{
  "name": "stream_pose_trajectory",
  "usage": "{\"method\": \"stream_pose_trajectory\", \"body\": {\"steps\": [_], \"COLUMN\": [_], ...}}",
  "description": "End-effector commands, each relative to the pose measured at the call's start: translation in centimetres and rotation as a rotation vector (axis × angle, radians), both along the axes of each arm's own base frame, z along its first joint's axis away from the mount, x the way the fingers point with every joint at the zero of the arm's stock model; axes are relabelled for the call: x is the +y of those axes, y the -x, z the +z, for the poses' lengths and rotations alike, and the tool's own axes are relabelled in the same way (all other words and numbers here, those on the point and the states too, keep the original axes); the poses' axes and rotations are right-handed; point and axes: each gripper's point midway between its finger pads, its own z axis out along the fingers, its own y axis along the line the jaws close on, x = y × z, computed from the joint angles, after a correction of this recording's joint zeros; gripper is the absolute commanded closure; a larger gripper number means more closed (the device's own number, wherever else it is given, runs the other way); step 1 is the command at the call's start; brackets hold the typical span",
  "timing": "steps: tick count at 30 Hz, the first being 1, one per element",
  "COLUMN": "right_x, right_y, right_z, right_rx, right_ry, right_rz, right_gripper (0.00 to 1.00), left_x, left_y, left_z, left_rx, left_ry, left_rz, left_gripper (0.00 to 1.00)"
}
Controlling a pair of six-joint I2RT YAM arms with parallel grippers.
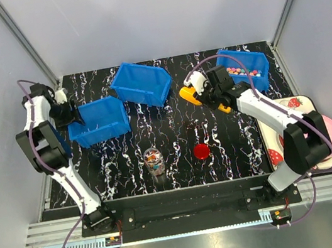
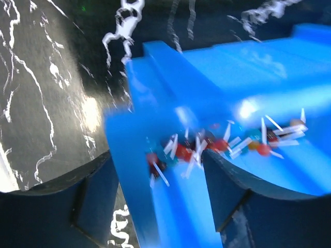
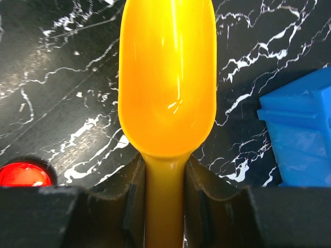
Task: Pack the candies
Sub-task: Place the storage box at the center of the board, then place the spatula at the center of the board.
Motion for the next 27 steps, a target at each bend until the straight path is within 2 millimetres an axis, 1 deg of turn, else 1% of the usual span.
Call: {"method": "stream_pose_trajectory", "body": {"steps": [1, 2, 3, 4, 5, 6, 7, 8, 9, 10, 11, 12, 13, 14, 15, 16, 17, 18, 19, 20, 21, 22, 23, 25, 27], "right_x": [0.2, 0.1, 0.1, 0.1, 0.0, -0.2, -0.2, -0.4, -0.8, -0.9, -1.1, -1.4, -1.4, -1.4, -1.3, -1.2, -1.1, -0.8, -0.5, -0.2, 0.2, 0.5, 0.5, 1.0, 1.2], "right_y": [-2.0, -2.2, -2.3, -2.5, -2.7, -2.9, -3.1, -3.3, -3.6, -3.9, -4.2, -4.4, -4.7, -4.8, -4.9, -5.2, -5.3, -5.3, -5.5, -5.6, -5.9, -6.0, -6.2, -6.9, -7.6], "right_z": [0.6, 0.3, -0.2, -0.3, -0.5, -1.4, -1.6, -2.0, -3.0, -3.2, -3.5, -4.2, -4.2, -4.8, -4.9, -4.9, -5.0, -5.5, -5.4, -5.9, -5.7, -5.9, -6.5, -6.4, -6.9], "right_rx": [-0.038, -0.029, -0.016, -0.011, -0.003, 0.016, 0.02, 0.027, 0.046, 0.049, 0.054, 0.071, 0.07, 0.085, 0.09, 0.089, 0.093, 0.111, 0.111, 0.127, 0.125, 0.133, 0.144, 0.138, 0.137], "right_ry": [-0.03, -0.029, -0.028, -0.036, -0.037, -0.031, -0.027, -0.021, -0.001, 0.004, 0.008, 0.012, 0.007, 0.009, 0.002, -0.002, -0.007, -0.018, -0.028, -0.035, -0.054, -0.059, -0.06, -0.076, -0.077], "right_rz": [-0.024, -0.032, -0.038, -0.05, -0.058, -0.065, -0.073, -0.081, -0.092, -0.101, -0.11, -0.122, -0.129, -0.133, -0.137, -0.14, -0.141, -0.141, -0.135, -0.133, -0.128, -0.128, -0.131, -0.134, -0.139], "right_gripper": [1.0, 1.0, 1.0, 1.0, 1.0, 1.0, 1.0, 1.0, 1.0, 1.0, 1.0, 1.0, 1.0, 1.0, 1.0, 1.0, 1.0, 1.0, 1.0, 1.0, 1.0, 1.0, 1.0, 1.0, 1.0], "left_x": [-1.2, -1.6, -2.0, -2.3, -2.8, -3.3, -3.6, -4.1, -4.7, -5.0, -5.5, -6.0, -6.4, -6.8, -7.6, -7.9, -8.3, -8.9, -9.4, -9.9, -10.5, -11.1, -11.6, -12.7, -13.4], "left_y": [0.3, 0.7, 1.2, 1.6, 2.4, 2.8, 3.2, 3.8, 4.2, 4.7, 5.4, 5.7, 6.1, 6.6, 7.0, 7.3, 7.7, 8.0, 8.4, 8.8, 9.1, 9.4, 9.7, 10.2, 10.7], "left_z": [6.7, 8.2, 8.4, 8.9, 9.8, 10.4, 10.8, 10.6, 11.9, 12.1, 11.8, 12.7, 13.0, 12.6, 13.5, 13.6, 13.1, 13.4, 13.9, 13.3, 13.3, 13.5, 12.8, 12.7, 12.3], "left_rx": [-0.17, -0.206, -0.211, -0.225, -0.246, -0.267, -0.282, -0.278, -0.325, -0.338, -0.336, -0.375, -0.39, -0.39, -0.424, -0.439, -0.442, -0.465, -0.493, -0.494, -0.508, -0.526, -0.525, -0.541, -0.55], "left_ry": [0.007, 0.0, 0.016, 0.014, 0.014, 0.028, 0.028, 0.041, 0.045, 0.05, 0.063, 0.07, 0.075, 0.089, 0.104, 0.111, 0.121, 0.14, 0.141, 0.158, 0.182, 0.189, 0.205, 0.24, 0.258], "left_rz": [-0.048, -0.059, -0.068, -0.083, -0.093, -0.108, -0.122, -0.132, -0.148, -0.158, -0.166, -0.18, -0.193, -0.202, -0.222, -0.237, -0.245, -0.263, -0.283, -0.293, -0.305, -0.325, -0.334, -0.36, -0.38], "left_gripper": [0.28, 0.26, 0.24, 0.19, 0.17, 0.13, 0.11, 0.04, 0.01, 0.01, 0.01, 0.01, 0.01, 0.01, 0.01, 0.01, 0.01, 0.01, 0.01, 0.01, 0.01, 0.01, 0.01, 0.01, 0.01]}}
